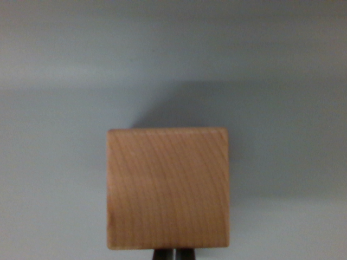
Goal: Push wooden cube
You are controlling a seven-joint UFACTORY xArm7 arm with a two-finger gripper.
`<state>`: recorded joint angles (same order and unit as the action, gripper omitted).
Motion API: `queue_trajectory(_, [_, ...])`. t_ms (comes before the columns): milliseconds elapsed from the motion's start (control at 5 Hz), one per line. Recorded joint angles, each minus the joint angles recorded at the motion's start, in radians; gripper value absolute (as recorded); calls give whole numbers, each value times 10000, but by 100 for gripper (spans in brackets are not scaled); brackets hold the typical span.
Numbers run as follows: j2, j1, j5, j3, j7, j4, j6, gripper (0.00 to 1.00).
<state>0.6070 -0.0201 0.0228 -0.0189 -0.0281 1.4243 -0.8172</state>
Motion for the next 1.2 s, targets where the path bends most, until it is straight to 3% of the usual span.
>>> queue_trajectory(200, [161, 3, 1, 1, 0, 260, -99, 100])
queue_trajectory(600, [277, 5, 2, 2, -1, 446, -170, 100])
queue_trajectory(1200, [343, 7, 3, 2, -1, 553, -210, 100])
